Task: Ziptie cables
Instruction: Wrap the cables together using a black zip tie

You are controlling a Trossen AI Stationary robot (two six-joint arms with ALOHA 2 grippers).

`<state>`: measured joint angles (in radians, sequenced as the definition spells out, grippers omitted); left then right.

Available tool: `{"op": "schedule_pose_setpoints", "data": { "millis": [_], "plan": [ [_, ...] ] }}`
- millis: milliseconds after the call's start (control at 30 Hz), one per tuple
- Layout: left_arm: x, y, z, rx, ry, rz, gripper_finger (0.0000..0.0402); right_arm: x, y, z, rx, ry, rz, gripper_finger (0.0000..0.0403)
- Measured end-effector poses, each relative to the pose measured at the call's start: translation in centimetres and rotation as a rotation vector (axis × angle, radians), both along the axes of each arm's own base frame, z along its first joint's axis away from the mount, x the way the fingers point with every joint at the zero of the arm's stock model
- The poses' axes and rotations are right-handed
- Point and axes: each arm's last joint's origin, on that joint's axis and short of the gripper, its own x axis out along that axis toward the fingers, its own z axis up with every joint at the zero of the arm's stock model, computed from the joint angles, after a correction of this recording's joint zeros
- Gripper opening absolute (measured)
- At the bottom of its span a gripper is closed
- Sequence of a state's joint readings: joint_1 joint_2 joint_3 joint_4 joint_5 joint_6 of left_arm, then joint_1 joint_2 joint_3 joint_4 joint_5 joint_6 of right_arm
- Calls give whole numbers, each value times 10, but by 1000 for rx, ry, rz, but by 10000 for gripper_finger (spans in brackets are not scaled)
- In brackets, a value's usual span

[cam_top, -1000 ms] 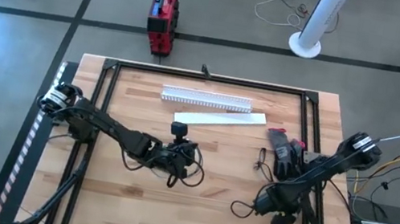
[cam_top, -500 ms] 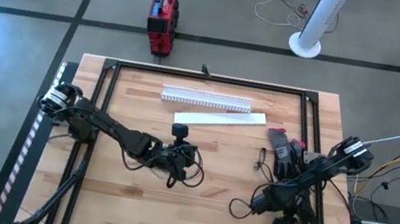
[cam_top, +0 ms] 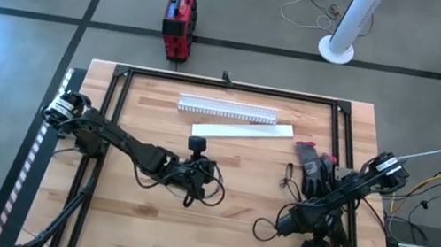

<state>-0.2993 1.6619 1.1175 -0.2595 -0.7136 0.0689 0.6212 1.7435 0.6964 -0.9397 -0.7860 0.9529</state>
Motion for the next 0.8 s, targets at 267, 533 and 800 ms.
{"op": "schedule_pose_setpoints", "data": {
  "millis": [267,533,800],
  "plan": [
    [0,0,0,0,0,0,0,2,1,-12,4,13,6,142],
    [0,0,0,0,-1,0,0,2,2,-11,23,0,-1,74],
    [0,0,0,0,-1,0,0,2,2,-10,33,-6,5,29]
  ]
}}
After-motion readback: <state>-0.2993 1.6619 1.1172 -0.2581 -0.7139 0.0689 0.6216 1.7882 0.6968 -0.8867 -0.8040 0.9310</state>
